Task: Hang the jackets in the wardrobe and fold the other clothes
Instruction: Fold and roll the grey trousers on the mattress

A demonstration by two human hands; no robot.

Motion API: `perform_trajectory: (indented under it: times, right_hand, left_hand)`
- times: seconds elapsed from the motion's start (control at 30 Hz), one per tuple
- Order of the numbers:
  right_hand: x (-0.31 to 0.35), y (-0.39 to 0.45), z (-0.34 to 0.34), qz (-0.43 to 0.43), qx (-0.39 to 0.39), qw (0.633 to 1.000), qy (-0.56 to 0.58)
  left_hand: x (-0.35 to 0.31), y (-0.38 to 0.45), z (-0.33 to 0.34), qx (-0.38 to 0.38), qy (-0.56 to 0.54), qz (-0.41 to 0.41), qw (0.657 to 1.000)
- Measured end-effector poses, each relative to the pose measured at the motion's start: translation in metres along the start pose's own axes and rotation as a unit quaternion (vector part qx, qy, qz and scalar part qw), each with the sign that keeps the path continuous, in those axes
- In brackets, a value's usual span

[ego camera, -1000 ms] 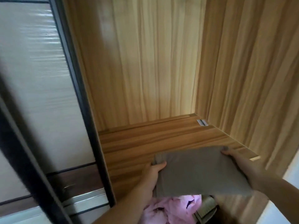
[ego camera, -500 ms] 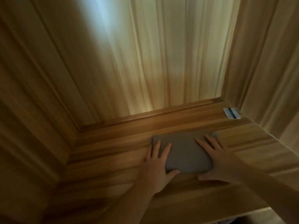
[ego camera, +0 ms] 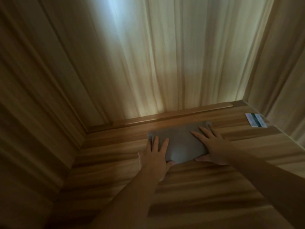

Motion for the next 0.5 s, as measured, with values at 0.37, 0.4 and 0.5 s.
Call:
perform_trajectory:
  times: [0.37, 0.4, 0.5]
  right_hand:
    - [0.054, -0.106, -0.057, 0.092, -0.059, 0.994, 0.013]
    - [0.062, -0.124, -0.062, 0.104, -0.064, 0.992, 0.013]
    - [0.089, -0.182, -0.069, 0.158, -0.075, 0.985, 0.012]
  left_hand:
    - [-0.03, -0.066, -0.082, -0.03, -0.011, 0.115, 0.993]
    - [-0.033, -0.077, -0.088, -0.035, -0.02, 0.138, 0.99]
    - [-0.038, -0.114, -0.1, -0.056, -0.026, 0.215, 0.975]
Point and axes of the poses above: each hand's wrist, its own y-axis towards the middle knuckle, its own z-axis out of the palm, x = y × z, the point moved 2 cm from there along y, towards the middle knuckle, and after that the axes turned 6 degrees about -z, right-handed, at the moved point
